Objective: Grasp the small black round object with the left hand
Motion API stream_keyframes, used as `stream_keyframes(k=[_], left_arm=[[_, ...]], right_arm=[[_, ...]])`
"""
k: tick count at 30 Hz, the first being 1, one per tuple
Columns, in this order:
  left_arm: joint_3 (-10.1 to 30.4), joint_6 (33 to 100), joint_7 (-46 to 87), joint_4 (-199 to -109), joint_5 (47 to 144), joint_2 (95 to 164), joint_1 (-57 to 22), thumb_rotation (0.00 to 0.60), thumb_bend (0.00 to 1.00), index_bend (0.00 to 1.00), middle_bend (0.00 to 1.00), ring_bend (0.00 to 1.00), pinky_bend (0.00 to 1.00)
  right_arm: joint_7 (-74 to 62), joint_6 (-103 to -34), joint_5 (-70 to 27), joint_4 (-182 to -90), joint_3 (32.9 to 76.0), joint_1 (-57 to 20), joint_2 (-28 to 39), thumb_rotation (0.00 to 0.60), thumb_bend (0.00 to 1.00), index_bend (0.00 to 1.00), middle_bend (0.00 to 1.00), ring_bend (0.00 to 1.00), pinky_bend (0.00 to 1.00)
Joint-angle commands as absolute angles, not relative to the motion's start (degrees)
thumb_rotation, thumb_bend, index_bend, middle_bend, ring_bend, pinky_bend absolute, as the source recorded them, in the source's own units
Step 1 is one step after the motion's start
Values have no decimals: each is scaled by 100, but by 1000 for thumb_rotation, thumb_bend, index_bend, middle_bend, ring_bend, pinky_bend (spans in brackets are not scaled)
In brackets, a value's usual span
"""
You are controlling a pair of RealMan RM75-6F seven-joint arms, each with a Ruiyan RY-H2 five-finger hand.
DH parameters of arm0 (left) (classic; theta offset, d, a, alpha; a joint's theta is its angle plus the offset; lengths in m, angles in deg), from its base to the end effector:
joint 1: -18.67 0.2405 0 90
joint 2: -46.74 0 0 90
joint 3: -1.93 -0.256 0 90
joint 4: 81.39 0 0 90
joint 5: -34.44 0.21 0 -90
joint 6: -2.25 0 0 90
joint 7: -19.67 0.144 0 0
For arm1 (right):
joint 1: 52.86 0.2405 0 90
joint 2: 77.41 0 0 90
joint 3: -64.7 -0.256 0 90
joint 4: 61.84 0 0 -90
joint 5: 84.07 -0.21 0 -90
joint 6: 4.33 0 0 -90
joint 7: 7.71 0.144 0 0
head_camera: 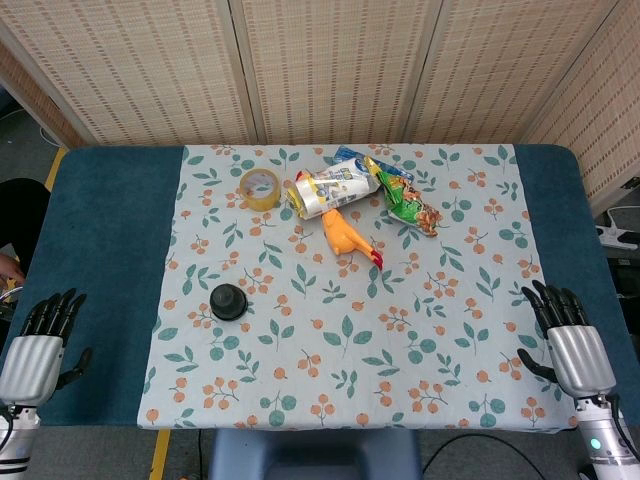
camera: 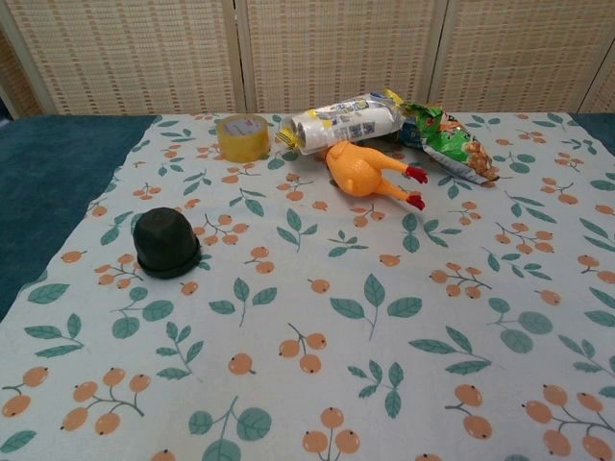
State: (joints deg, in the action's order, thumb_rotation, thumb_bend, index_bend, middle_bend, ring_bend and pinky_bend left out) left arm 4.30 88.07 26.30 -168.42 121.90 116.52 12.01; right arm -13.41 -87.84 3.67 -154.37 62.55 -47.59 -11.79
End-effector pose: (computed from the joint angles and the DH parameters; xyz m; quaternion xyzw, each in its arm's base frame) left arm -0.3109 0.1898 0.1345 -0.6254 -0.3382 -0.3717 0.5970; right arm -0.3051 -0.1801 0.1433 0.6266 -0.3681 0.3648 0.5820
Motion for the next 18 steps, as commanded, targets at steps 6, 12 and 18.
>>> stream_keyframes(k=[6, 12, 18], left_arm=[[91, 8741, 1895, -16760, 12998, 11970, 996, 600, 364, 0, 0, 0, 98], [53, 8237, 2214, -16545, 13283, 12651, 599, 600, 355, 0, 0, 0, 95], [205, 7574, 3160, -16379, 13135, 13268, 195, 600, 330, 0, 0, 0, 82]], right_arm=[[-1183, -8919, 449, -15546, 6276, -4826, -1292, 600, 146, 0, 0, 0, 0], [-1129, -8905, 546, -15588, 6338, -4832, -1345, 600, 145, 0, 0, 0, 0], [-926, -8793, 620, -15673, 6434, -4819, -1472, 600, 145, 0, 0, 0, 0]])
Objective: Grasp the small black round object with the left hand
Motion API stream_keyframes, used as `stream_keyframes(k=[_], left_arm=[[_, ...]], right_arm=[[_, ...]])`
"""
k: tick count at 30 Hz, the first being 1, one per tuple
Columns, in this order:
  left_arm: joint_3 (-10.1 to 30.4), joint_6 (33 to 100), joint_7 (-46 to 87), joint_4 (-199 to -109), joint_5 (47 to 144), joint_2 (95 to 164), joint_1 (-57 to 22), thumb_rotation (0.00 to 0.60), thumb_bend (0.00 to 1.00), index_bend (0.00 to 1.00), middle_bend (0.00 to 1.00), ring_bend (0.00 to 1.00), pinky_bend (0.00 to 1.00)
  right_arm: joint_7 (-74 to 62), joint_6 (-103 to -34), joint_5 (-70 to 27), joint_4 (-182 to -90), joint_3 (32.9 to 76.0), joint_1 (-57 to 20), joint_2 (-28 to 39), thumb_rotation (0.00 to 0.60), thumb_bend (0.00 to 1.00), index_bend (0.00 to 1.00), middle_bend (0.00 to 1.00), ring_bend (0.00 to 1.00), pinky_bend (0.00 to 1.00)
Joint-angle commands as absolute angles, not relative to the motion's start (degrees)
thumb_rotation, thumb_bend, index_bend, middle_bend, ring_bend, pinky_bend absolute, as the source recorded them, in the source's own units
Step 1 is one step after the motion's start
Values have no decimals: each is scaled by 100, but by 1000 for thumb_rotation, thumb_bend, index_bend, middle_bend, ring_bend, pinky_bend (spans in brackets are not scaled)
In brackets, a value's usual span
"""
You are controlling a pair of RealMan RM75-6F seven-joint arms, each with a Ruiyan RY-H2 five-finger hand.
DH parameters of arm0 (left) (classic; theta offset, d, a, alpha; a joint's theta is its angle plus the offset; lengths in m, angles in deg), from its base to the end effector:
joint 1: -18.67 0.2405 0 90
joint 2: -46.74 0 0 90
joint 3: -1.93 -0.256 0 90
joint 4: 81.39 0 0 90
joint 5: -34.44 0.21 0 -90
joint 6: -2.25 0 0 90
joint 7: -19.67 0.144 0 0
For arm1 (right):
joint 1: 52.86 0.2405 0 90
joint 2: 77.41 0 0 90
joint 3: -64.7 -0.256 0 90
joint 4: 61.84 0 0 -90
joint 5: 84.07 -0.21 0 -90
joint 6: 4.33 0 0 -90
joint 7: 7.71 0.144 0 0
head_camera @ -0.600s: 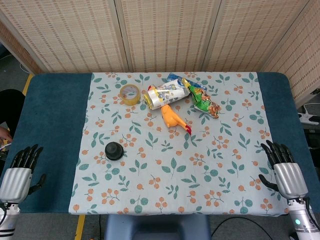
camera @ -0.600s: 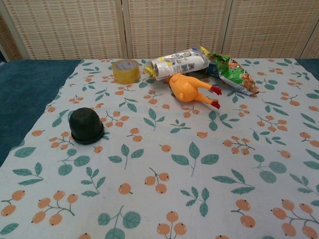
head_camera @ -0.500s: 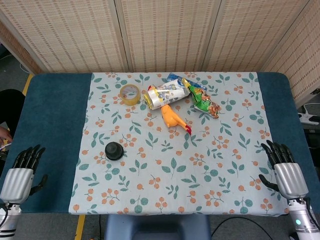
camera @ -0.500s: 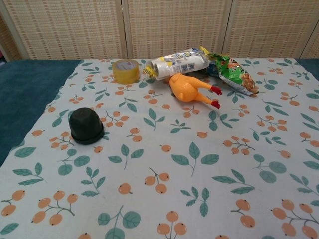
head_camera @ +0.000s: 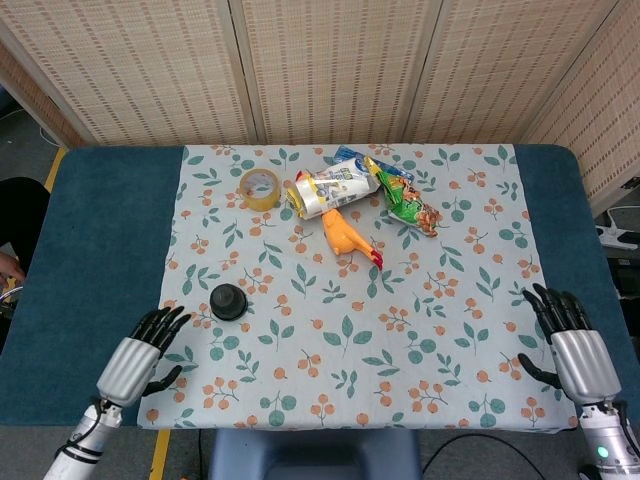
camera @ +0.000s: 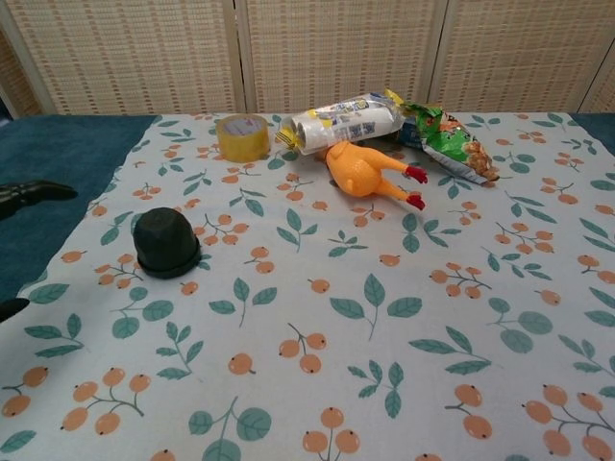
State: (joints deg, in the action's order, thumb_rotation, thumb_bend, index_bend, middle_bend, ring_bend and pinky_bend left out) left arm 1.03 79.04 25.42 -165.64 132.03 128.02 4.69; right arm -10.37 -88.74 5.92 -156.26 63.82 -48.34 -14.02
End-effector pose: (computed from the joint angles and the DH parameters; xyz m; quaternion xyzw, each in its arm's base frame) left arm -0.2547 0.2027 0.0374 -0.7169 -0.3467 -0.4176 0.4375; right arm -0.3000 -0.1709 0.1497 0.6279 -0.3794 0.3794 0.5638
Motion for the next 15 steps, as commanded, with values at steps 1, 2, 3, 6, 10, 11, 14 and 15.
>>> stream_keyframes(k=[1, 2, 3, 6, 10, 11, 14, 15], left_arm=[[222, 7543, 3265, -16292, 13151, 13386, 149, 600, 327, 0, 0, 0, 81], [240, 7527, 3340, -16210, 13158, 13498, 112, 600, 324, 0, 0, 0, 78], [265, 7498, 3458, -16107, 13148, 13621, 69, 600, 321, 0, 0, 0, 74], [347, 7400, 3576, -15960, 13035, 13860, -30, 600, 311, 0, 0, 0, 63], [470, 7171, 3677, -15735, 12791, 14097, -186, 600, 306, 0, 0, 0, 60], [494, 7118, 3717, -15665, 12738, 14156, -221, 600, 305, 0, 0, 0, 60], [536, 7001, 3710, -15483, 12633, 14325, -327, 600, 297, 0, 0, 0, 57], [539, 6986, 3684, -15436, 12622, 14366, -355, 600, 293, 0, 0, 0, 56]], right_arm=[[-911, -8768, 616, -15677, 6442, -4814, -1494, 600, 145, 0, 0, 0, 0], [-916, -8748, 602, -15677, 6444, -4810, -1506, 600, 146, 0, 0, 0, 0], [-934, -8730, 579, -15683, 6441, -4808, -1516, 600, 146, 0, 0, 0, 0], [-973, -8689, 522, -15717, 6438, -4808, -1534, 600, 145, 0, 0, 0, 0], [-974, -8668, 524, -15757, 6447, -4804, -1554, 600, 145, 0, 0, 0, 0], [-971, -8663, 525, -15764, 6448, -4803, -1557, 600, 145, 0, 0, 0, 0], [-983, -8671, 513, -15776, 6442, -4808, -1561, 600, 146, 0, 0, 0, 0], [-990, -8671, 506, -15776, 6439, -4809, -1559, 600, 146, 0, 0, 0, 0]])
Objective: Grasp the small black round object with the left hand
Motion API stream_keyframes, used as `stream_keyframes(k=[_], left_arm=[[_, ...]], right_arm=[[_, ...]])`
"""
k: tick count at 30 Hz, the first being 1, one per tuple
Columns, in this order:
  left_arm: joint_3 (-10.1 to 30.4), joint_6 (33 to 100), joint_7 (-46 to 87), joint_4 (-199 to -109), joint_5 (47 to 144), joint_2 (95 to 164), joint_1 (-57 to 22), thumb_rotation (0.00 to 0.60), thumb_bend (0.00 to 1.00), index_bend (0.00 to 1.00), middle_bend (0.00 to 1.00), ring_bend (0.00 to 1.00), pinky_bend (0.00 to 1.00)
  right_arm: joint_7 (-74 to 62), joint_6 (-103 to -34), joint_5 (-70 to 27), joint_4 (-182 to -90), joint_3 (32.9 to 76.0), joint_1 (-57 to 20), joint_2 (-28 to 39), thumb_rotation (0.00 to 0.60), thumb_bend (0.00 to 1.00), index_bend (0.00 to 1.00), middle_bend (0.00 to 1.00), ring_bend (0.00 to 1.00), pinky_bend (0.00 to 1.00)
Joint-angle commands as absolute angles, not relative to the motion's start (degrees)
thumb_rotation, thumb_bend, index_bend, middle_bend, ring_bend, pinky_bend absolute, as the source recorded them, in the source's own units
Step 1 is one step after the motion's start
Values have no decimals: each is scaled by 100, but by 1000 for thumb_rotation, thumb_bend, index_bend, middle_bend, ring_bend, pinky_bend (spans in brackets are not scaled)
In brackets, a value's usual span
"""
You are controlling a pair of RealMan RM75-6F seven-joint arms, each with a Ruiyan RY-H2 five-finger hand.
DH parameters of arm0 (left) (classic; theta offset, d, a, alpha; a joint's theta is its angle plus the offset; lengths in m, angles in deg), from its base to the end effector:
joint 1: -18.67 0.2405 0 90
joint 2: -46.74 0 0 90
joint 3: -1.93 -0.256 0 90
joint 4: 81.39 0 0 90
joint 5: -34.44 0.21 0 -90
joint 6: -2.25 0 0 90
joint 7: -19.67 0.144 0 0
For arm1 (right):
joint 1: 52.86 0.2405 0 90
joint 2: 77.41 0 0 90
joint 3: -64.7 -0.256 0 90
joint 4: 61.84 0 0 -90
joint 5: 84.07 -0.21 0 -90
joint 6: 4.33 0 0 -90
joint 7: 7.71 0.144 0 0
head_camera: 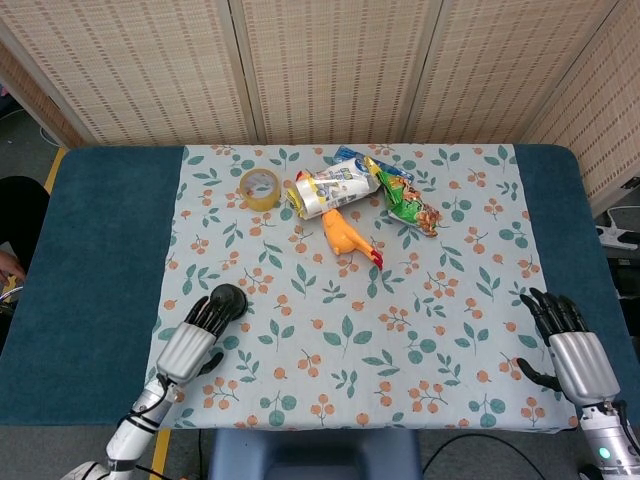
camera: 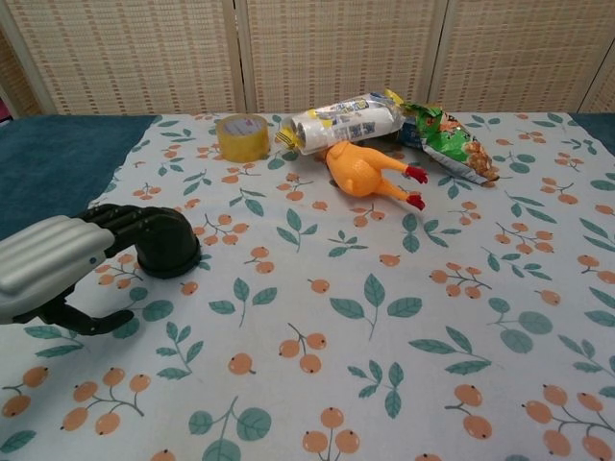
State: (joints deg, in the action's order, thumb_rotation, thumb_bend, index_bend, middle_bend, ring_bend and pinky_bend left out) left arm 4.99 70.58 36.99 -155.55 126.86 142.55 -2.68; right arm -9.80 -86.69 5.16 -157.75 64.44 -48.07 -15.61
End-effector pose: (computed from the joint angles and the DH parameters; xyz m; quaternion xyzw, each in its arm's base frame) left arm -0.2219 0.2447 -0.0381 -0.7574 -0.2944 -0.3803 0.4416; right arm -0.3009 -0.1695 0.1508 0.6323 -0.3965 0.3662 0.5558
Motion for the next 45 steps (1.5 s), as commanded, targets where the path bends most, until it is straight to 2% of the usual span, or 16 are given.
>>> stream_keyframes(k=[1, 25, 33, 37, 40, 45], left_arm=[[546, 6987, 3639, -15396, 12614, 14409, -379, 600, 291, 0, 0, 0, 56], [766, 6954, 3868, -13542, 12247, 15435, -903, 600, 296, 0, 0, 0, 56], [747, 7687, 3481, -12413, 12468, 15954, -945, 600, 291, 0, 8, 1, 115], [650, 7927, 3163, -11749, 12590, 16223, -969, 600, 300, 21, 124, 87, 204], [595, 8085, 2938, -11321, 12653, 16411, -992, 600, 321, 101, 213, 190, 294], [542, 8430, 2380, -10651, 12723, 16736, -1015, 600, 382, 278, 434, 404, 516]], right_arm=[[-993, -8663, 498, -15776, 6438, -4807, -1558, 600, 145, 0, 0, 0, 0], [-998, -8584, 408, -15797, 6422, -4794, -1588, 600, 146, 0, 0, 0, 0], [-965, -8582, 422, -15802, 6432, -4798, -1612, 600, 146, 0, 0, 0, 0], [-909, -8557, 462, -15824, 6463, -4794, -1648, 600, 145, 0, 0, 0, 0], [-885, -8552, 478, -15838, 6474, -4795, -1671, 600, 146, 0, 0, 0, 0], [-874, -8553, 484, -15852, 6481, -4799, -1688, 600, 146, 0, 0, 0, 0]])
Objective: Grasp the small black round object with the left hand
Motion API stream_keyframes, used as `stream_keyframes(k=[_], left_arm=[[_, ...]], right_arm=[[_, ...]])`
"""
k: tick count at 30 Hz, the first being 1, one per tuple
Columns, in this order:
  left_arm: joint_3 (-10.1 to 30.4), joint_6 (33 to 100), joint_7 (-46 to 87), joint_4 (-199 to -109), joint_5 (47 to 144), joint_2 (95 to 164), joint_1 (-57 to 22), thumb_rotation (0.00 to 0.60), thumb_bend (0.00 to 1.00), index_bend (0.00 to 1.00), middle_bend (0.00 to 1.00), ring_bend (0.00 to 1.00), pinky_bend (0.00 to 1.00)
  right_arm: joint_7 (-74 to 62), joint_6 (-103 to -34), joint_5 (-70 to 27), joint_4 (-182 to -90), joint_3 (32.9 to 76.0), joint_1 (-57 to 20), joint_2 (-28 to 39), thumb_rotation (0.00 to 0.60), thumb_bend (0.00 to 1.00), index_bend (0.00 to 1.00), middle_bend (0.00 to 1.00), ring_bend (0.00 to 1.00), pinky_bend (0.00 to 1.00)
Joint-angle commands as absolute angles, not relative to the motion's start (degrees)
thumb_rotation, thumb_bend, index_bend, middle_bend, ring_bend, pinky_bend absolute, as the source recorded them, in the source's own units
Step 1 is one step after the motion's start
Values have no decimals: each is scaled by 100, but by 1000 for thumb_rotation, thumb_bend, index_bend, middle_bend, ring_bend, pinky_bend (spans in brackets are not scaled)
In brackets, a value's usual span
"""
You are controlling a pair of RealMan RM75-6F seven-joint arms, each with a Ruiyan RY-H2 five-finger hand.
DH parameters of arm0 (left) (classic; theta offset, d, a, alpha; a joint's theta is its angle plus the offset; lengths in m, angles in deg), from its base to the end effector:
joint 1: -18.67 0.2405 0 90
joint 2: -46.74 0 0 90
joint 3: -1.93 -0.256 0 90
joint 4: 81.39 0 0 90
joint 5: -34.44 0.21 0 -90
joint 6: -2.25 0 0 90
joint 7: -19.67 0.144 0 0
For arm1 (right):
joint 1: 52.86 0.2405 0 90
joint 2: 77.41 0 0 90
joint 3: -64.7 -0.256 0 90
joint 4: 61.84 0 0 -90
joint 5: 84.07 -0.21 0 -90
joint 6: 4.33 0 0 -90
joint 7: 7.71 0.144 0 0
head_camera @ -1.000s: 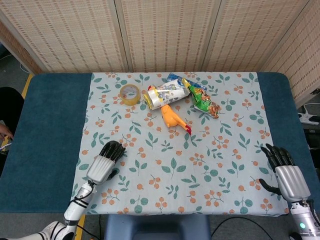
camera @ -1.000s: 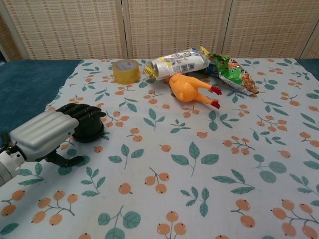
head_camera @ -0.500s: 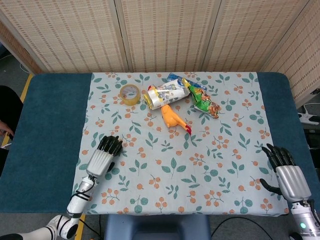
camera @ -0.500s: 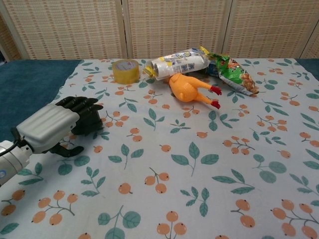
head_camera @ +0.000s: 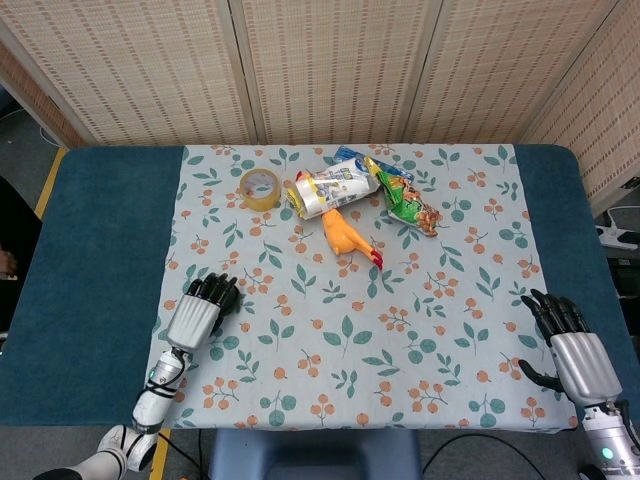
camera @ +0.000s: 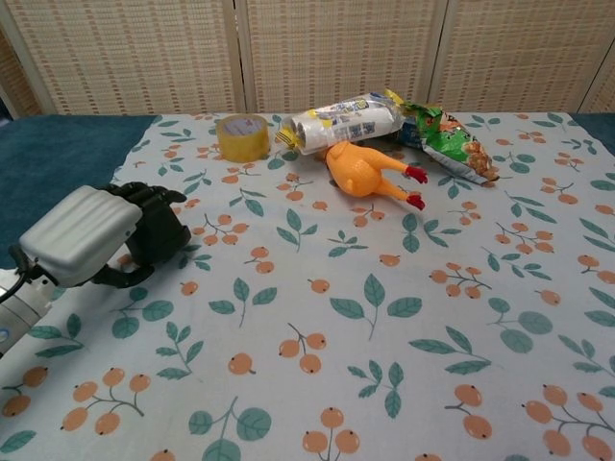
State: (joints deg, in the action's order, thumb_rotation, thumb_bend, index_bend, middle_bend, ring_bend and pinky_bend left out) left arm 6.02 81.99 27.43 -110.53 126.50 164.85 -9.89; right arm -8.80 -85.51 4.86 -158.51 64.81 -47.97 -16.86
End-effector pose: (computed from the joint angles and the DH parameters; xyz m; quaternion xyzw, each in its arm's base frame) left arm -0.2392 0.3007 -0.0719 -0.7241 -0.1704 -0.3932 0.5404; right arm -0.3021 -0.1682 0.1532 0.6338 -0.4076 0.3595 0.5503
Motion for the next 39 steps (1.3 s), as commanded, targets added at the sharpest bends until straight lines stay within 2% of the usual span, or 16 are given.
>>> stream_keyframes(k=[1, 5, 14, 17, 21, 28, 31, 32, 33, 34, 36, 37, 39], left_arm=[[537, 8450, 2318, -10535, 12720, 16792, -1021, 600, 386, 293, 445, 412, 528], [538, 8483, 2076, -10185, 12679, 16974, -1068, 600, 430, 372, 497, 458, 601], [419, 9209, 1801, -9639, 12799, 17093, -1099, 600, 766, 542, 656, 607, 755], [435, 9566, 1909, -9475, 12814, 16984, -1165, 600, 831, 591, 695, 642, 790], [786, 10058, 2048, -9381, 12545, 16637, -1446, 600, 851, 602, 704, 649, 794], [1374, 10323, 1672, -9720, 12009, 16401, -1624, 600, 879, 603, 703, 649, 792], [1313, 10479, 1070, -10137, 12005, 16358, -1393, 600, 880, 607, 706, 649, 803], [90, 9660, 343, -10645, 12803, 16484, -886, 600, 882, 608, 707, 650, 805], [-456, 9585, 10, -10979, 13166, 16262, -630, 600, 884, 610, 707, 651, 806], [-757, 9542, -102, -11240, 13397, 16103, -572, 600, 885, 610, 708, 651, 806], [-1101, 9482, -182, -11673, 13738, 15877, -637, 600, 881, 614, 708, 651, 806], [-1131, 9425, -333, -11884, 13770, 15793, -689, 600, 879, 615, 708, 651, 806], [-937, 9203, -917, -12500, 13540, 15569, -807, 600, 876, 617, 709, 650, 807]], right_arm=[[-877, -8554, 483, -15853, 6481, -4800, -1690, 600, 146, 0, 0, 0, 0], [-879, -8515, 475, -15858, 6489, -4788, -1697, 600, 146, 0, 0, 0, 0], [-874, -8418, 452, -15908, 6514, -4761, -1726, 600, 146, 0, 0, 0, 0], [-850, -8383, 477, -15930, 6540, -4751, -1750, 600, 147, 0, 0, 0, 0], [-809, -8377, 505, -15958, 6559, -4751, -1781, 600, 146, 0, 0, 0, 0], [-813, -8386, 538, -15982, 6575, -4754, -1779, 600, 149, 0, 0, 0, 0], [-937, -8302, 545, -16005, 6597, -4721, -1717, 600, 149, 0, 0, 0, 0], [-974, -8266, 532, -16011, 6600, -4706, -1696, 600, 149, 0, 0, 0, 0], [-1000, -8235, 522, -16017, 6604, -4695, -1684, 600, 149, 0, 0, 0, 0], [-1020, -8207, 516, -16024, 6609, -4684, -1677, 600, 149, 0, 0, 0, 0], [-1024, -8167, 525, -16037, 6621, -4664, -1676, 600, 149, 0, 0, 0, 0], [-1016, -8166, 532, -16038, 6625, -4662, -1683, 600, 149, 0, 0, 0, 0], [-980, -8192, 547, -16031, 6625, -4668, -1698, 600, 149, 0, 0, 0, 0]])
